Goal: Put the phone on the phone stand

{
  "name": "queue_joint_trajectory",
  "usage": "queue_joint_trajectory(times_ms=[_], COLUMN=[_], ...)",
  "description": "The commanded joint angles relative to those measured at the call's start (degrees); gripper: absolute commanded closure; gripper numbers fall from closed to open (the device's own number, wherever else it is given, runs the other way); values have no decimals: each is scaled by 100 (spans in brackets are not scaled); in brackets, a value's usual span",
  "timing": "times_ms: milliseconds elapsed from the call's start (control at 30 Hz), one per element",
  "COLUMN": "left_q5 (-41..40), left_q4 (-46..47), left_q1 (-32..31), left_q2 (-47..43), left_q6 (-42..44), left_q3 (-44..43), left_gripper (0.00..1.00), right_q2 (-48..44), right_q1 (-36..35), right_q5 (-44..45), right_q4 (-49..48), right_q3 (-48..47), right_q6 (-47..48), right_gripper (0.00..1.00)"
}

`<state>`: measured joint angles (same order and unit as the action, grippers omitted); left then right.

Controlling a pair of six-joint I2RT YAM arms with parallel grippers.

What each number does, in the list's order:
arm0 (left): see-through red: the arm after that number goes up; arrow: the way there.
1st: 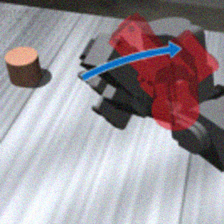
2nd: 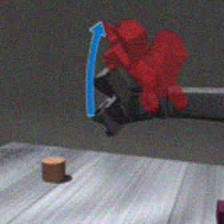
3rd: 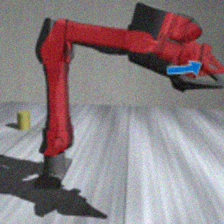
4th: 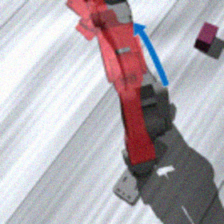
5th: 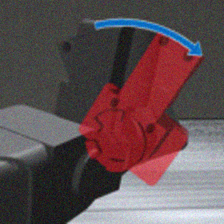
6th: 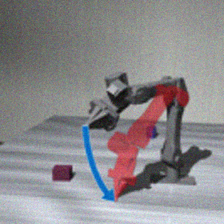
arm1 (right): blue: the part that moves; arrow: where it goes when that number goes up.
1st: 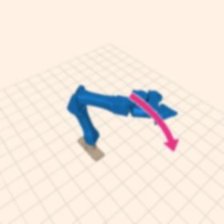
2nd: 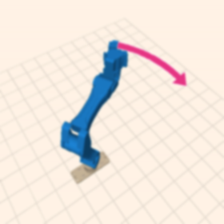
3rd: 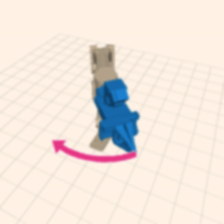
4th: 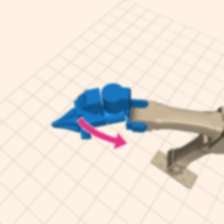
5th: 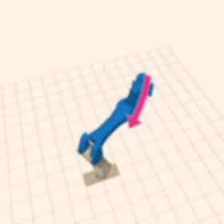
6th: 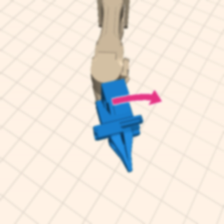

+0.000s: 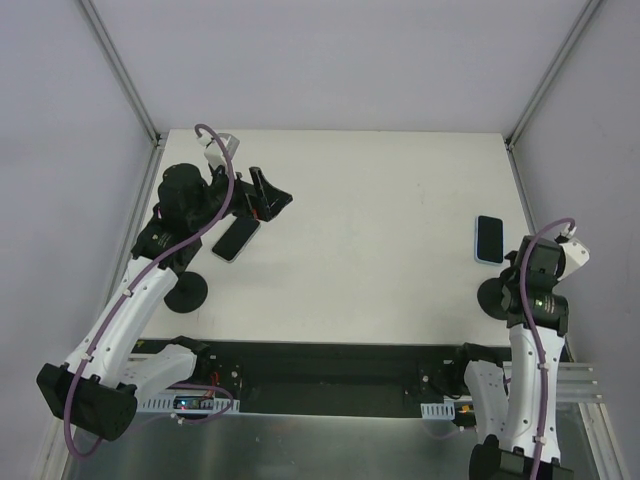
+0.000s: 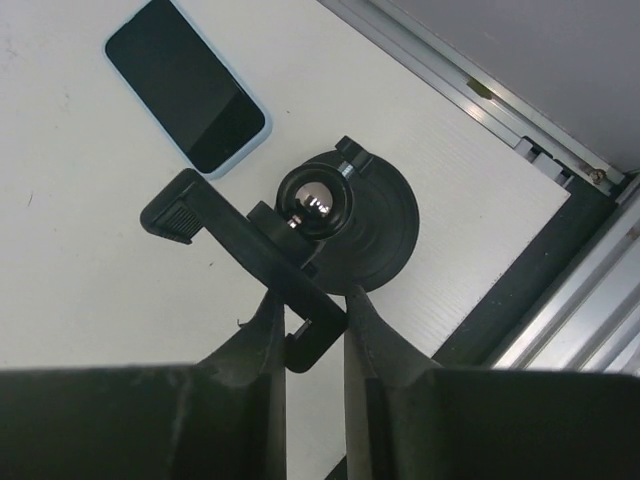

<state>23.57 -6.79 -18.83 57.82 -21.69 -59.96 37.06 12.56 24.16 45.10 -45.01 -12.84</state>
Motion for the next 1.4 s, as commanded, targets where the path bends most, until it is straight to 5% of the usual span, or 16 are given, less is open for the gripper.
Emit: queue_joint_trajectory(times_ms=[0,233,500,1033,1133,1167,1200,1233,1367], left_q5=[-46,-28,358,1176,1106,1114,1106,1132,1176], left_q4=[37,28,28,19,19,19,11,19,2], left_q1=[-51,-51,-68,-191,-191,-191,-191,-191,-191], left_q2=[36,150,677,1697,1794,1785,1768,1715,1583], left_q6=[-28,-37,-291,-934,-898,-881,-881,-863,-705], left_q3=[-121,-130,-226,-701,-543,-490,-446,-385,-297], left_gripper=[1,1,1,1,1,1,1,1,1], right_q2=[21,239,2041,3000,2843,2729,2432,2246,1323], right_q1=[19,-814,-3935,-4481,-4481,-4473,-4472,-4464,-4201], right_q5=[-524,-2124,-3040,-3375,-3409,-3366,-3296,-3182,-1983], right_q4=[-581,-1205,-1513,-2023,-1891,-1908,-1961,-2101,-2838], right_q3=[2,37,-999,-1343,-1440,-1396,-1344,-1274,-756], right_q6=[317,1098,2531,3025,2840,2753,2665,2629,2533], right_gripper=[97,99,99,99,53,23,11,4,3])
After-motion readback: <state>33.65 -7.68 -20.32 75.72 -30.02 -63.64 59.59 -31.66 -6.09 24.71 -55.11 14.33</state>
